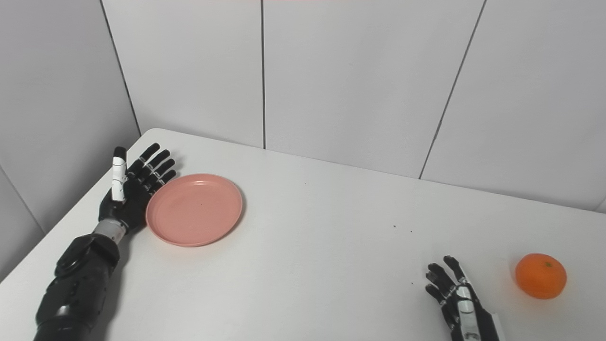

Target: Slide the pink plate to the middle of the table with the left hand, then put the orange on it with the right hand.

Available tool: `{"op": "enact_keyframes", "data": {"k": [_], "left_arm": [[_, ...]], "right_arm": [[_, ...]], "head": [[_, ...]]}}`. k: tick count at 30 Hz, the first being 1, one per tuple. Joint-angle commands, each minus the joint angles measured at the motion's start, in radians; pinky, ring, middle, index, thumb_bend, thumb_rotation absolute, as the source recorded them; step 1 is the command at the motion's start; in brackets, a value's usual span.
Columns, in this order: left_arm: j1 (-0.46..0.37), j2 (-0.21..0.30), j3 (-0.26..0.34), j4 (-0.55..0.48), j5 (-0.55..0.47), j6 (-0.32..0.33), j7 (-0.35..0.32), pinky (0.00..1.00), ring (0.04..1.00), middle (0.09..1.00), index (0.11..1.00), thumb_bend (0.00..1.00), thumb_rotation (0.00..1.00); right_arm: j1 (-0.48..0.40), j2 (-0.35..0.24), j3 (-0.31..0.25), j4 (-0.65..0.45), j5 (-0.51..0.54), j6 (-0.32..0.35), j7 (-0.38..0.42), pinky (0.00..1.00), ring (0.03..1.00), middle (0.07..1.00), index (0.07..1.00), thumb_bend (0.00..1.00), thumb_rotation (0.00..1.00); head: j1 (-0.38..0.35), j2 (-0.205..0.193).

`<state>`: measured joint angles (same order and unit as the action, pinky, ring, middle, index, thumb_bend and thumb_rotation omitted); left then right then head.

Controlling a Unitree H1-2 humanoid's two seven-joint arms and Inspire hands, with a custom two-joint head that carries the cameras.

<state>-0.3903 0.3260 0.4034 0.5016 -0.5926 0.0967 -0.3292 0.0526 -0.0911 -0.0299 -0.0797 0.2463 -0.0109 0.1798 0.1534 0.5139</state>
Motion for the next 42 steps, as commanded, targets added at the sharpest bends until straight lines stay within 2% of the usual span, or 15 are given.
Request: {"op": "enact_keyframes", "data": {"k": [1,5,10,18,26,29,36,42], "left_arm": [[0.0,-0.003,-0.002,0.001,-0.015,0.028,-0.008,0.88,0.875,0.86,0.867,0.88,0.8],[0.008,-0.011,0.0,-0.014,-0.035,0.049,-0.019,0.87,0.885,0.872,0.9,0.9,0.78],[0.025,-0.024,-0.006,-0.049,-0.034,0.064,-0.018,0.86,0.882,0.877,0.887,0.88,0.79],[0.061,-0.058,-0.029,-0.169,-0.015,0.133,0.045,0.85,0.871,0.856,0.852,0.89,0.79],[0.08,-0.096,-0.057,-0.265,-0.019,0.194,0.093,0.91,0.878,0.869,0.851,0.91,0.78],[0.081,-0.11,-0.07,-0.285,-0.01,0.198,0.105,0.84,0.863,0.834,0.865,0.91,0.79],[0.073,-0.153,-0.093,-0.295,0.006,0.195,0.146,0.9,0.86,0.839,0.852,0.88,0.81],[0.067,-0.182,-0.108,-0.268,0.042,0.167,0.171,0.89,0.858,0.846,0.824,0.89,0.82]], "right_arm": [[0.055,0.03,0.018,0.047,0.008,0.041,-0.003,0.87,0.855,0.833,0.899,0.8,0.88],[0.057,0.03,0.018,0.04,0.007,0.047,-0.005,0.87,0.857,0.834,0.902,0.8,0.87],[0.058,0.031,0.019,0.034,0.004,0.052,-0.008,0.86,0.851,0.83,0.902,0.81,0.87],[0.056,0.03,0.022,0.034,0.001,0.052,-0.007,0.86,0.846,0.827,0.9,0.8,0.87],[0.058,0.032,0.025,0.025,-0.004,0.06,-0.011,0.87,0.854,0.829,0.899,0.81,0.86],[0.057,0.031,0.028,0.024,-0.004,0.062,-0.012,0.87,0.855,0.833,0.899,0.82,0.86],[0.058,0.032,0.036,0.015,-0.01,0.064,-0.016,0.86,0.85,0.829,0.9,0.82,0.86],[0.061,0.033,0.043,0.006,-0.011,0.068,-0.022,0.86,0.847,0.823,0.897,0.83,0.85]], "head": [[0.001,0.001],[-0.002,0.007],[-0.007,0.011],[-0.009,0.011],[-0.014,0.018],[-0.015,0.02],[-0.021,0.023],[-0.033,0.033]]}}
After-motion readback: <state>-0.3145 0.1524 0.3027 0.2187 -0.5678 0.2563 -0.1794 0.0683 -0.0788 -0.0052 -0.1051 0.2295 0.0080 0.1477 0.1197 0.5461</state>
